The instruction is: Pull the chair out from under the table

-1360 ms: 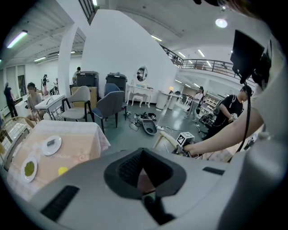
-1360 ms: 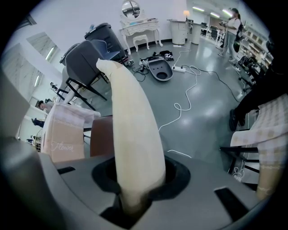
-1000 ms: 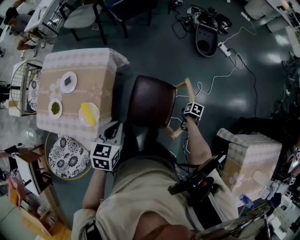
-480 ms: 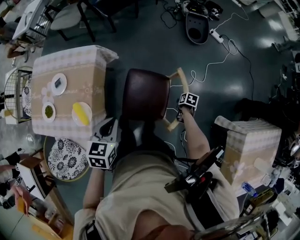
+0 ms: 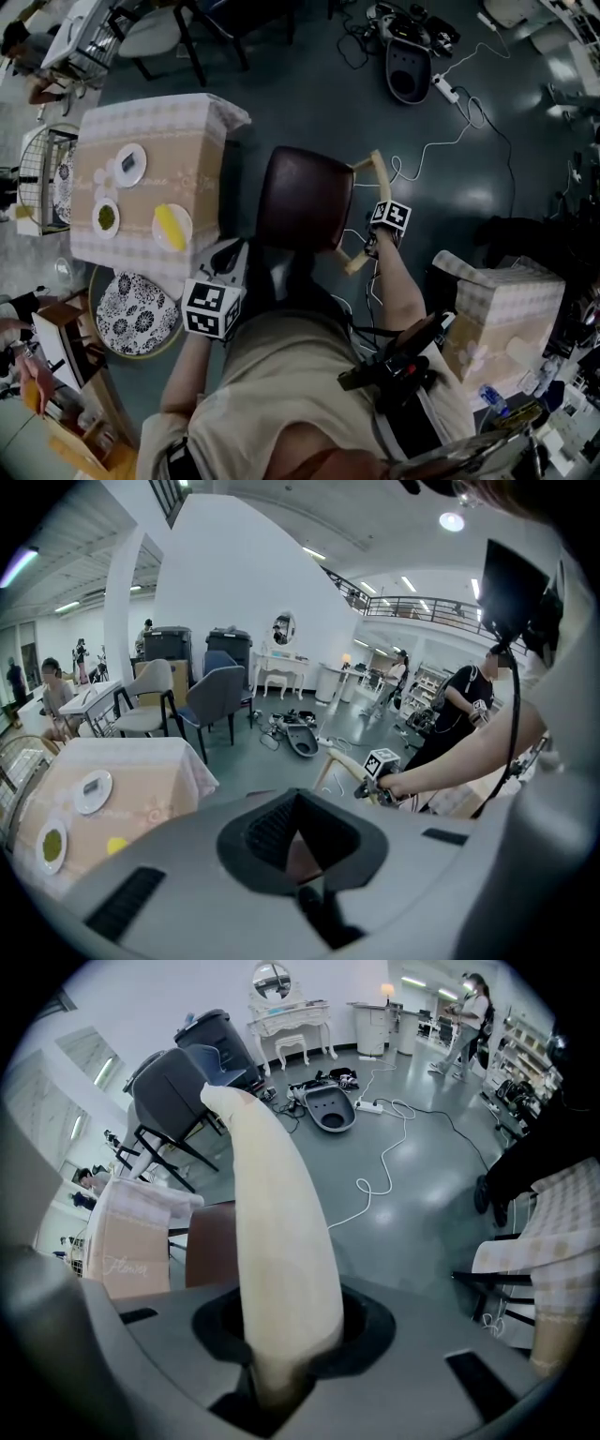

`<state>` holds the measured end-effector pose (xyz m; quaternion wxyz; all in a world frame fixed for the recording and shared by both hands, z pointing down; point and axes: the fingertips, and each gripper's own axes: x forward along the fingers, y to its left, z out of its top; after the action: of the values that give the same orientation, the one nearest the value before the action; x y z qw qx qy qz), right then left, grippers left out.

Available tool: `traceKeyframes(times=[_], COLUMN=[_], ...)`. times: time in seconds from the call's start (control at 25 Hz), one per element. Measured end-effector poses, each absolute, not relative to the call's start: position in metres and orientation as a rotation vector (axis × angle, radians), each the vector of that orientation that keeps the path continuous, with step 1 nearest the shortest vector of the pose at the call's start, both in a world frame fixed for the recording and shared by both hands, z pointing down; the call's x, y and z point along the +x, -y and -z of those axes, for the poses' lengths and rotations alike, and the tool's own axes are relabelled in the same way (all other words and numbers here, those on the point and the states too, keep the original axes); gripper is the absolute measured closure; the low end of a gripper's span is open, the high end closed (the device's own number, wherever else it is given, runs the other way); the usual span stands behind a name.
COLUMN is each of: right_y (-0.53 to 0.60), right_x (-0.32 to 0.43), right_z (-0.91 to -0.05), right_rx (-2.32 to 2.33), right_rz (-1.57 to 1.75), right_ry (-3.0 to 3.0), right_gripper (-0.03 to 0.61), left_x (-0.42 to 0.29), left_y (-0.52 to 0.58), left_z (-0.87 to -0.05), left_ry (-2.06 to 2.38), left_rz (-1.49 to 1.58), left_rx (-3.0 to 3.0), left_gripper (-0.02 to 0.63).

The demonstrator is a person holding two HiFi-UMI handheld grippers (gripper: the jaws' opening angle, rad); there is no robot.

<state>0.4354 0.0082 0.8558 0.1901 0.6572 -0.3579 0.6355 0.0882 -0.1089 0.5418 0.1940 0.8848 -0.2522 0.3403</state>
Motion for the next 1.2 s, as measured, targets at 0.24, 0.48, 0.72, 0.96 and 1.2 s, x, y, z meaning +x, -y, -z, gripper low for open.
traceKeyframes(times=[0.24,0.48,0.72,0.96,1.2], right_y=[-0.009,-0.008,-0.018,-0.021,-0.021], right_x=[0.438,0.445,0.452,0.455,0.46], right_z=[-0.856,-0.854,-0.855,-0.856,-0.857], right_rx=[1.847,1.845,1.858,1.865,1.871], right_rz=[-1.783,-1.773,-1.768,-1.764,-1.755], right_ry=[1.005,1.001,0.978,0.975,0.971], right_gripper=[0.456,0.459,0.463,0.465,0.469], left_x=[0.09,0.086,0.085,0.086,0.087], left_y=[0.108,0.11,0.109,0.108,0.109], left_z=[-0.542,-0.539,-0.541,-0.542,-0.541], left_ry=[0.708,0.733,0.724,0.726,0.731], left_rz=[-0.949,-0.944,-0.945,-0.946,-0.948], left_rx=[2.485,2.484,2.483,2.487,2.483], left_gripper=[0.607,0.607,0.607,0.607,0.607])
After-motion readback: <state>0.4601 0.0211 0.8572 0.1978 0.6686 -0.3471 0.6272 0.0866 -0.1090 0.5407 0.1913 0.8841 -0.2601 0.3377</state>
